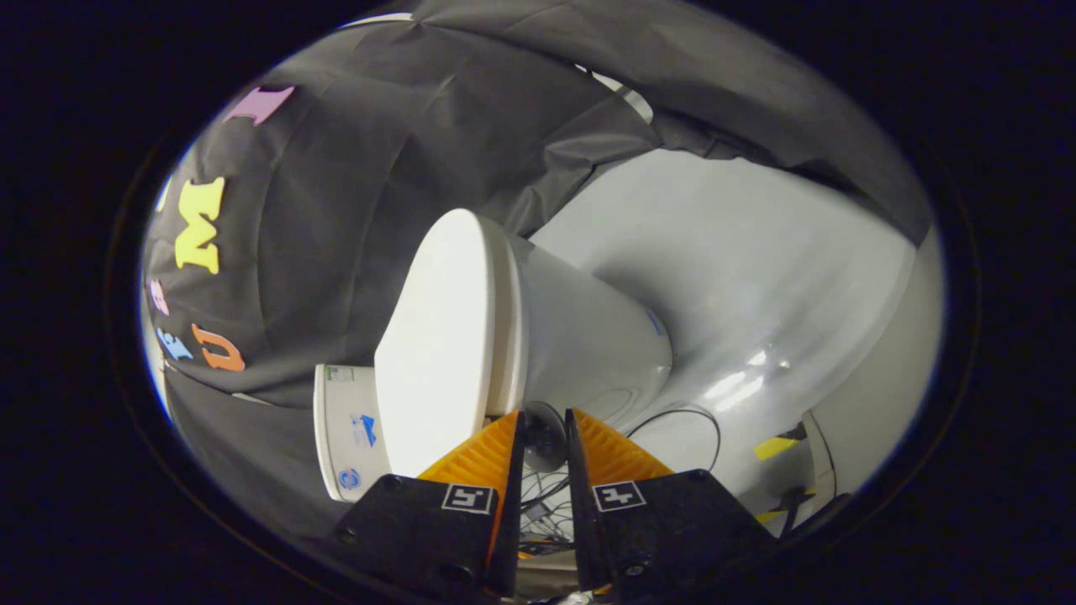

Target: Open the toilet lid.

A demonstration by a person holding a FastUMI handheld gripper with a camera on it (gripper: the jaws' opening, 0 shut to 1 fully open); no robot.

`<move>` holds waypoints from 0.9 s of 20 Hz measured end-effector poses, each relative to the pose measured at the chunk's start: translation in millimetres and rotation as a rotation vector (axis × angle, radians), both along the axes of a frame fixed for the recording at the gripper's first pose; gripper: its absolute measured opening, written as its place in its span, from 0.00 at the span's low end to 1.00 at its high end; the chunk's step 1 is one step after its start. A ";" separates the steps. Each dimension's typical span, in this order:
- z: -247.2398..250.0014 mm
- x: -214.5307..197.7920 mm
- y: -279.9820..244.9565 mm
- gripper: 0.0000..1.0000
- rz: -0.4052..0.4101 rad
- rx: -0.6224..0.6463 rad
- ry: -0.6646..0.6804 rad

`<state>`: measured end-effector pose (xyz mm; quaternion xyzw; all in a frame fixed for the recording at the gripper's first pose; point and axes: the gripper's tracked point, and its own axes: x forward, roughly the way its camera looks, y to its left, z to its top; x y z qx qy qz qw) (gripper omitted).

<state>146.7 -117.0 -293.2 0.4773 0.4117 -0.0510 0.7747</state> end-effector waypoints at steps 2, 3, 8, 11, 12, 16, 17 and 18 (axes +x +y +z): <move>-2.4 2.4 0.0 0.29 -0.033 0.048 -0.011; -2.9 4.4 -0.3 0.29 -0.044 0.064 -0.014; -1.4 6.7 -1.0 0.29 -0.053 0.095 -0.040; 0.2 3.2 10.8 0.28 -0.002 0.080 -0.059; -0.3 0.8 15.6 0.28 0.027 0.066 -0.056; 9.7 5.9 16.8 0.28 0.030 0.040 -0.062; 7.6 5.4 16.0 0.25 0.024 0.022 -0.056; 6.9 6.3 14.9 0.22 0.009 0.014 -0.052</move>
